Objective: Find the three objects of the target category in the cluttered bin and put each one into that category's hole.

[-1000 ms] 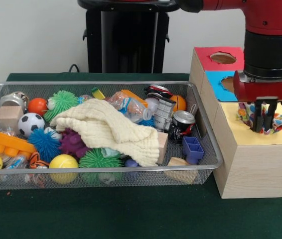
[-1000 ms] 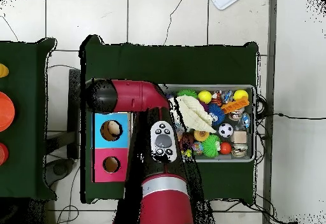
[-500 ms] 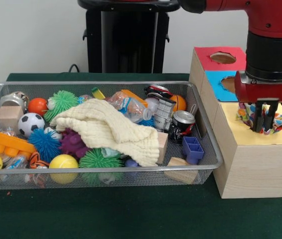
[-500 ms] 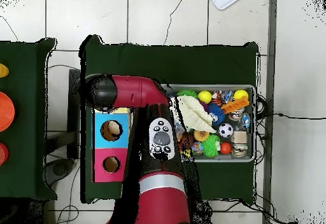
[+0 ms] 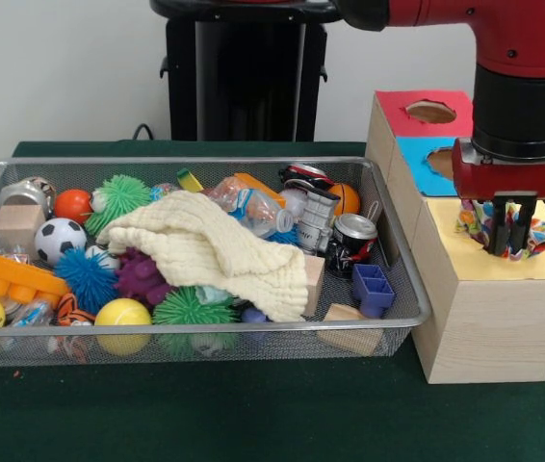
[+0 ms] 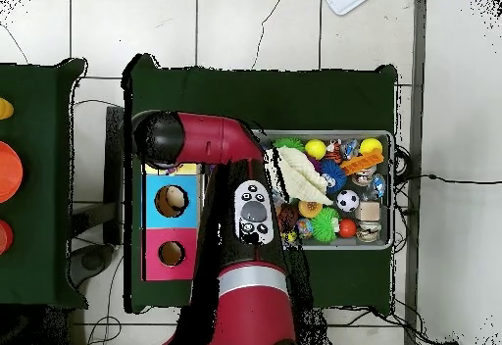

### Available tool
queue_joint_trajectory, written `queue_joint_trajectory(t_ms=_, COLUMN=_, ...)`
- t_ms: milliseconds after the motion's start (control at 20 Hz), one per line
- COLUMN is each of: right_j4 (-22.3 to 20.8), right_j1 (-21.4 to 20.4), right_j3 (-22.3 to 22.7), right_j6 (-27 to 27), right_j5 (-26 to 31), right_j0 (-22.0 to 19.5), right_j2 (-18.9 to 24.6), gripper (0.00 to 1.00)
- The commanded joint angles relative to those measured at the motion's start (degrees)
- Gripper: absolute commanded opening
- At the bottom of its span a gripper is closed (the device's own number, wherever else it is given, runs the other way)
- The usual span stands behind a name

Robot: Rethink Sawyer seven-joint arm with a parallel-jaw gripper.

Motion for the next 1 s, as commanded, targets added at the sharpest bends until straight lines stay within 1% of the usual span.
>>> queue_joint_trajectory(t_ms=50, right_j4=-1.3, right_j1=15.6, right_j3=3.3, right_j6=9.0, right_j5=-7.7, right_j0=-2.1, right_j2=1.2, gripper=0.00)
queue_joint_trajectory(t_ms=300, right_j4=-0.8, right_j1=14.4, right_j3=4.8, right_j6=9.6, right_j5=-7.3, right_j0=-2.0, right_j2=1.4, gripper=0.00)
queue_joint_trajectory(t_ms=350, right_j4=-0.6, right_j1=14.9, right_j3=4.3, right_j6=9.6, right_j5=-7.0, right_j0=-2.0, right_j2=1.4, gripper=0.00)
queue_joint_trajectory(t_ms=550, right_j4=-0.2, right_j1=14.5, right_j3=4.9, right_j6=10.4, right_j5=-7.6, right_j0=-1.7, right_j2=1.5, gripper=0.00)
queue_joint_trajectory(t_ms=750, right_j4=0.1, right_j1=14.8, right_j3=4.5, right_j6=11.3, right_j5=-7.8, right_j0=-1.1, right_j2=1.1, gripper=0.00)
queue_joint_trajectory(t_ms=1000, right_j4=0.2, right_j1=14.4, right_j3=4.7, right_j6=11.3, right_j5=-7.5, right_j0=-0.9, right_j2=0.8, gripper=0.00)
